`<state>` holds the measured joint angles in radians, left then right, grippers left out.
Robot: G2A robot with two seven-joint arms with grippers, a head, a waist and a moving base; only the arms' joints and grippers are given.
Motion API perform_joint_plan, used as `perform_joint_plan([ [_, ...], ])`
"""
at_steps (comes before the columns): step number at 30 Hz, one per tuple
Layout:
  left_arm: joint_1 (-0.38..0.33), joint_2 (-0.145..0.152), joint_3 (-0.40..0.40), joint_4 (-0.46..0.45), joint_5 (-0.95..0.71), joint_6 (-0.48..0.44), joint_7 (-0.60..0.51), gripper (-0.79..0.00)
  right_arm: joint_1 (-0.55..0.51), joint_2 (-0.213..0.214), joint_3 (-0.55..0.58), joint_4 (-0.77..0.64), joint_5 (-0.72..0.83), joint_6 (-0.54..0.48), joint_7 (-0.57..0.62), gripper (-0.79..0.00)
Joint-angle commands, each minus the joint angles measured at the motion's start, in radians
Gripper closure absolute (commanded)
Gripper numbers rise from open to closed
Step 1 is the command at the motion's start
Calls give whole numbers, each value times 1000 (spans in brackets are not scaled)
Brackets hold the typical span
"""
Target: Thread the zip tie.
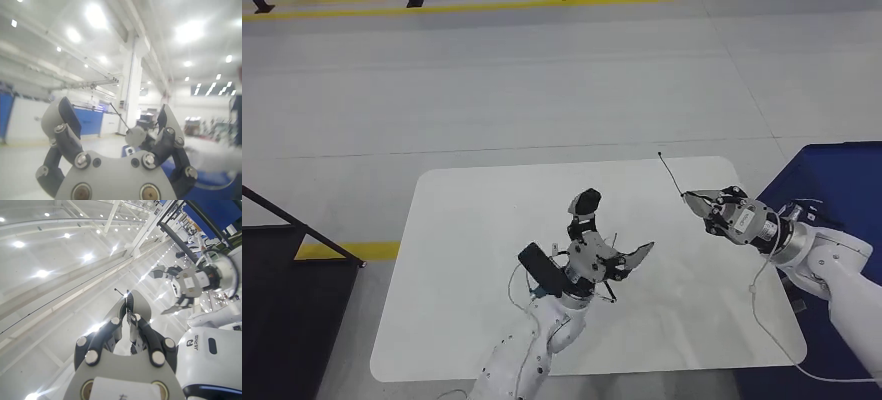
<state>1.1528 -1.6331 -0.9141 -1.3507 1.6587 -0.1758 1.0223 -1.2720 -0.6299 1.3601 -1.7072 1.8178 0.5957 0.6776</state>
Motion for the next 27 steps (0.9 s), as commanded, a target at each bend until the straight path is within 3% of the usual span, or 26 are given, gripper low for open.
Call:
perform_joint_plan([
  [1, -24, -2, 6, 51, 263, 71, 66, -785, -5, -1, 3, -3, -2, 0, -1, 0],
  [9, -24, -2, 6, 51, 263, 71, 66, -785, -5, -1, 3, -3, -2, 0, -1, 0],
  [11, -26, 2, 7, 52, 315, 94, -10, -785, -5, -1, 3, -3, -2, 0, -1, 0],
  [16, -34, -3, 15, 33, 357, 194, -188, -785, -5, -1, 3, -3, -2, 0, -1, 0],
  [19, -41, -7, 2, 38, 386, 348, -237, -785, -5, -1, 3, -3, -2, 0, -1, 0],
  [20, -32, -11, 4, 39, 327, 344, -230, -785, -5, -1, 3, -3, -2, 0, -1, 0],
  [27, -32, -11, 4, 39, 327, 344, -230, -785, -5, -1, 3, -3, -2, 0, -1, 0],
])
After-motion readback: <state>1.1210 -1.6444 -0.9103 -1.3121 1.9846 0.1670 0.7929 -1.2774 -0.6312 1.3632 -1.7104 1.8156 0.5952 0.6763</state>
